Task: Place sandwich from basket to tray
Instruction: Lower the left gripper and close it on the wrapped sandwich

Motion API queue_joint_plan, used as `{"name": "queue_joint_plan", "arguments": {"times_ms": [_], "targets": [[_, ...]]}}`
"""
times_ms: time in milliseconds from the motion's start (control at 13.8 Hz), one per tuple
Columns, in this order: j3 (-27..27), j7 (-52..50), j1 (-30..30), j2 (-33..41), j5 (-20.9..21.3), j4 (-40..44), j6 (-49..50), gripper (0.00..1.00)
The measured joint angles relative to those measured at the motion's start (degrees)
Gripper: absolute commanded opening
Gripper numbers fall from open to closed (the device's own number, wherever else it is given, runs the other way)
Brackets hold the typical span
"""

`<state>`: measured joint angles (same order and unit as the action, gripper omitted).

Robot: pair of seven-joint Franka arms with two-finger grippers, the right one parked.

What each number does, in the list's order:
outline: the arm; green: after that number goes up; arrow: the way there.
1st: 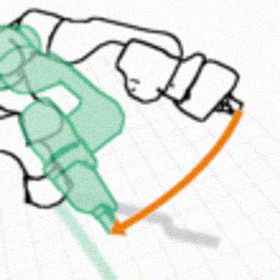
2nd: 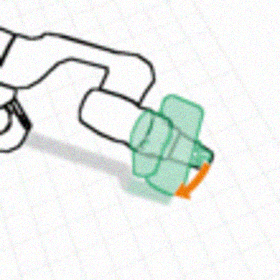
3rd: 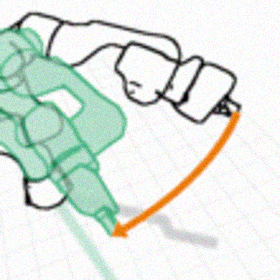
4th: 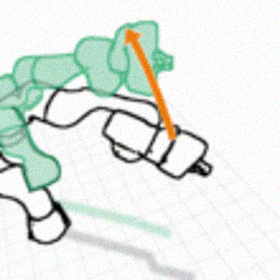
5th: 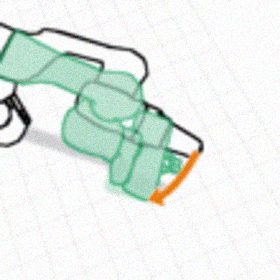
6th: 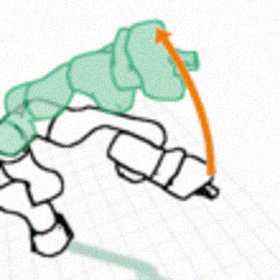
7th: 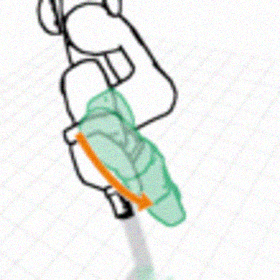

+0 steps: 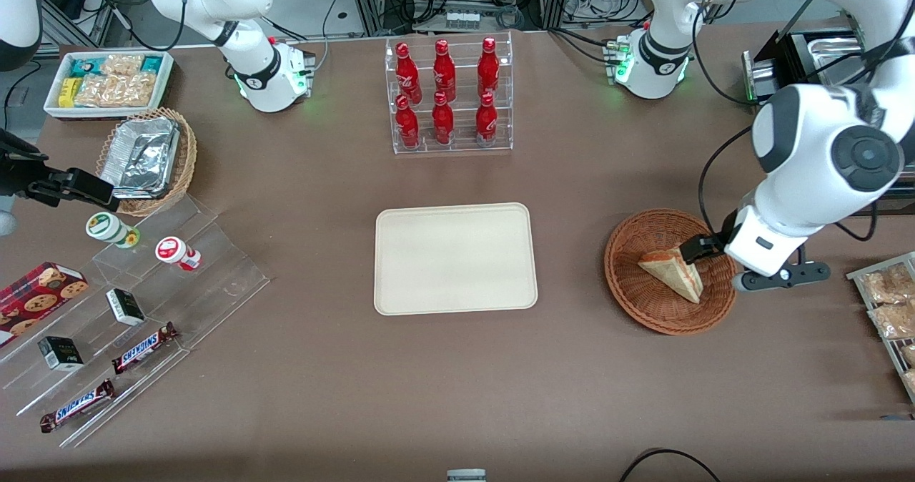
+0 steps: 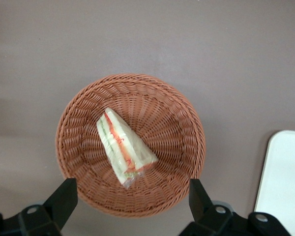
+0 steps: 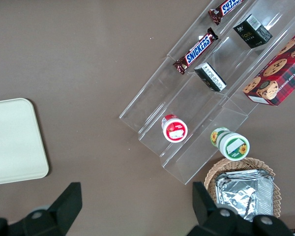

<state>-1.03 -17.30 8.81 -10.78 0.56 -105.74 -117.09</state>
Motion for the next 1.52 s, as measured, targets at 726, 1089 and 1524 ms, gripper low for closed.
{"name": "queue_joint_plan", "arguments": {"times_ms": [726,1089,1524], "targets": [[-1.21,-16.8,-1.4,-0.01,-0.02,-20.8,-24.98,1.0],[-1.14,-25.84,-1.61,-0.29,-0.02,-21.37,-25.69,1.0],[-0.84,-30.0,-1.37,-2.57,-0.02,-21.58,-27.52,1.0]]}}
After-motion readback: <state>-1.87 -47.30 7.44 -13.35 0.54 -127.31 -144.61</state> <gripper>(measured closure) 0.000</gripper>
